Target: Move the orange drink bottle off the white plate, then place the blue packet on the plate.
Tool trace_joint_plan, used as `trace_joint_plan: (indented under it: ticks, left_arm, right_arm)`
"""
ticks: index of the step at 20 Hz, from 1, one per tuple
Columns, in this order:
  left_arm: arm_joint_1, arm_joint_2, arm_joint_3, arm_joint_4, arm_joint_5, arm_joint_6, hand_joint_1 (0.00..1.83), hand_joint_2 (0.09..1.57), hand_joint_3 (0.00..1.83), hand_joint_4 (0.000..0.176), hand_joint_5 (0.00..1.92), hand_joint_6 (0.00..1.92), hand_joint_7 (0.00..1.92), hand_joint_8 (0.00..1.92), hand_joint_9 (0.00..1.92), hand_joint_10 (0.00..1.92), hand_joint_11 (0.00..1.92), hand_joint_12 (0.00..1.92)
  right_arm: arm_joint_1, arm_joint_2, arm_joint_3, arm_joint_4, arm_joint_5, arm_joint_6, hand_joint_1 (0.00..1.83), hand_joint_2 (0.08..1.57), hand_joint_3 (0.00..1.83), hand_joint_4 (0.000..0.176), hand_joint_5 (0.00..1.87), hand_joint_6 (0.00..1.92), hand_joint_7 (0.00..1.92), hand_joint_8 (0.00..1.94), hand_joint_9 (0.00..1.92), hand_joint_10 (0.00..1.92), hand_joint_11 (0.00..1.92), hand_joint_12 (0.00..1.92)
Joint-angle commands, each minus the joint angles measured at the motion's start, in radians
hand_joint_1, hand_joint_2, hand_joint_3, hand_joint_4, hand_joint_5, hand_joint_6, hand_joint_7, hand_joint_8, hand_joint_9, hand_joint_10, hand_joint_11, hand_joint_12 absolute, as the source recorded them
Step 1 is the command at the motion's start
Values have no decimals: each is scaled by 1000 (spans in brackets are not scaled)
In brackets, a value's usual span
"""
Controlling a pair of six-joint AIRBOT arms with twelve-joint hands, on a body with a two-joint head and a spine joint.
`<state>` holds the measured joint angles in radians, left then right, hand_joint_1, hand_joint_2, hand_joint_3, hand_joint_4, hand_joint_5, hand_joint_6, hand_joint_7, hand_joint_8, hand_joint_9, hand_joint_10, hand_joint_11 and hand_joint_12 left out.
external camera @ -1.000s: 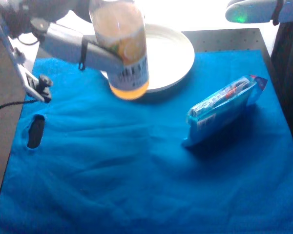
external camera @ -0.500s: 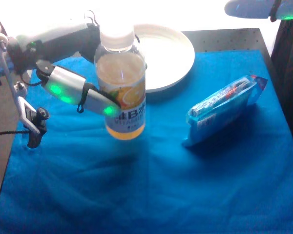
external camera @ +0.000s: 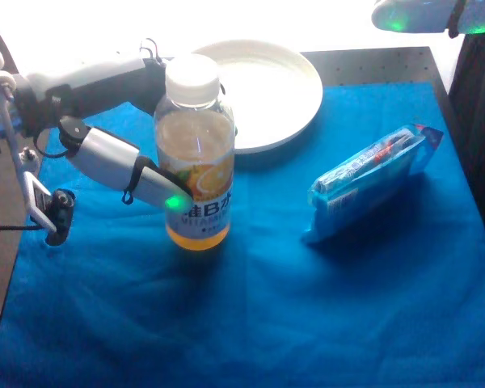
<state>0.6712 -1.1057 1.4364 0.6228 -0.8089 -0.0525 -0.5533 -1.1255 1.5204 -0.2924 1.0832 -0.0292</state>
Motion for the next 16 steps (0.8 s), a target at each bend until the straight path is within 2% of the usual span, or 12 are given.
trace_joint_plan:
  ticks: [1,2,3,4,5,6,7,9,10,11,13,16]
  left_arm:
    - [-6,0,-4,-69,-112,-22,1382,1070,0,0,947,870,1131,678,1059,1084,778,797]
    - [-1,1,-5,-68,-112,-22,1382,1070,0,0,947,870,1131,678,1059,1084,778,797]
    - [3,1,-7,-67,-112,-22,1283,1080,2,0,940,918,1159,767,1109,576,852,861]
    - [4,1,-8,-65,-112,-22,1267,1078,0,0,960,885,1171,783,1205,316,858,890]
    - [4,2,-9,-64,-112,-22,1264,1074,3,0,967,868,1170,798,1268,215,873,980]
    - [4,2,-10,-61,-110,-22,1258,1077,0,0,974,868,1163,800,1259,124,830,938]
    - [4,3,-12,-56,-110,-23,1247,1079,2,0,959,931,1157,772,1215,56,795,857]
    - [5,7,-16,-51,-109,-23,1235,1099,1,0,904,1073,1117,788,1099,10,765,619]
    - [6,12,-21,-45,-107,-23,1150,1019,0,0,829,415,958,307,997,1,713,457]
    - [9,17,-27,-42,-106,-23,1077,960,0,0,836,127,902,91,887,0,653,309]
    - [22,35,-48,-31,-108,-23,1022,909,0,0,714,0,710,0,650,0,545,139]
    - [23,45,-56,-23,-108,-23,897,890,0,0,485,0,435,0,456,0,479,99]
  right_arm:
    - [14,0,-1,52,99,6,818,844,0,137,0,0,136,1,62,1,0,219]
    - [14,0,-1,52,99,6,818,844,0,137,0,0,136,1,62,1,0,219]
    - [14,0,-1,52,99,6,796,822,0,139,0,0,133,1,69,2,0,304]
    - [14,0,-1,52,99,6,795,831,2,133,0,0,126,2,62,3,0,362]
    - [14,0,-1,51,99,6,817,838,4,134,0,0,130,4,64,5,0,370]
    - [14,0,-1,49,99,6,810,838,3,130,0,0,135,6,72,7,0,369]
    - [14,-1,-1,49,99,6,790,828,0,116,0,0,140,3,80,6,0,411]
    - [14,-1,-1,49,99,6,806,818,0,118,0,0,149,1,91,3,0,352]
    - [14,-1,-1,49,99,6,808,819,0,115,0,0,151,1,90,2,0,345]
    - [14,-1,-1,49,99,6,794,826,3,104,0,0,139,0,81,0,0,344]
    - [14,-1,-1,47,99,6,781,817,0,113,0,0,129,2,77,2,0,346]
    - [14,-1,-1,47,99,6,789,827,3,109,0,0,127,1,63,4,0,300]
